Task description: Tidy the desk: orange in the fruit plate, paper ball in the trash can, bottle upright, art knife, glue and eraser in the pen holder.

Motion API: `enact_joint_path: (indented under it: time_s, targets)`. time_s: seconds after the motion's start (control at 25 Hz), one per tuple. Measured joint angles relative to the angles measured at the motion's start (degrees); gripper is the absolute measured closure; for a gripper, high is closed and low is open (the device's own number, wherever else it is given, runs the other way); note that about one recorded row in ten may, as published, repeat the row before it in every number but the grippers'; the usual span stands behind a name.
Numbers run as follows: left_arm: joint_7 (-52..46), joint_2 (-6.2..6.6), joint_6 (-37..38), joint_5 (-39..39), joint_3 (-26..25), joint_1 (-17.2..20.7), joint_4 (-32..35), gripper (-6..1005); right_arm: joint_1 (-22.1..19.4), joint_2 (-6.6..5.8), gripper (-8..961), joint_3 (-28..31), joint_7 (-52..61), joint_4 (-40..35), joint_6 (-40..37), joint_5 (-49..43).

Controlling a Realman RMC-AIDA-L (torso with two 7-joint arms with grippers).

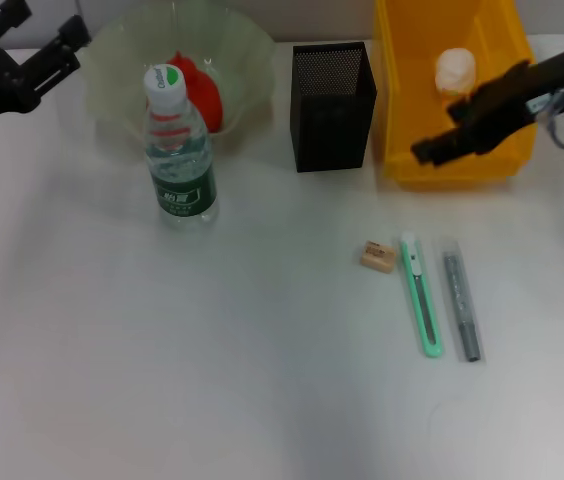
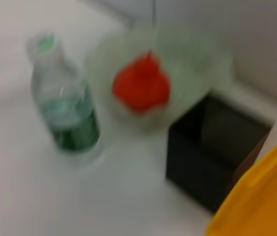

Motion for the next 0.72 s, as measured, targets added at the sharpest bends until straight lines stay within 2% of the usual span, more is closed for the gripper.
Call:
enact_joint_path:
  time_s: [0.16, 0.36, 0.4, 0.44, 0.48, 0.52, 0.6, 0.72]
  targets:
    - [2.1, -0.01, -0.3, 0.0, -0.3, -0.1, 0.0, 215, 4.6, 0.1, 251, -2.8, 7.4, 2.2, -5.2, -6.5]
    - [3.0, 0.07, -0.4, 0.1, -1.1, -0.7, 0.0, 215, 8.3, 0.13, 250, -6.1, 13.4, 6.5, -7.7, -11.2]
    - [3.1, 0.15, -0.4, 0.3, -1.5, -0.9, 0.1, 215, 10.2, 0.17, 250, -6.4, 14.3, 10.4, -8.2, -12.0]
    - [3.1, 0.15, -0.4, 0.3, -1.5, -0.9, 0.1, 215, 10.2, 0.17, 250, -6.4, 14.3, 10.4, -8.2, -12.0]
    - [3.2, 0.19, -0.4, 0.4, -1.8, -1.0, 0.1, 215, 12.1, 0.21, 250, -6.4, 14.5, 15.1, -7.6, -12.1]
    - [3.2, 0.19, -0.4, 0.4, -1.8, -1.0, 0.1, 215, 12.1, 0.21, 250, -6.4, 14.5, 15.1, -7.6, -12.1]
    - [3.9, 0.25, -0.4, 0.5, -2.4, -1.1, -0.1, 215, 14.4, 0.29, 250, -6.5, 14.6, 21.6, -5.7, -11.8]
    - [4.3, 0.26, -0.4, 0.6, -2.6, -1.1, -0.3, 215, 15.2, 0.38, 250, -6.5, 14.7, 24.6, -4.3, -11.8]
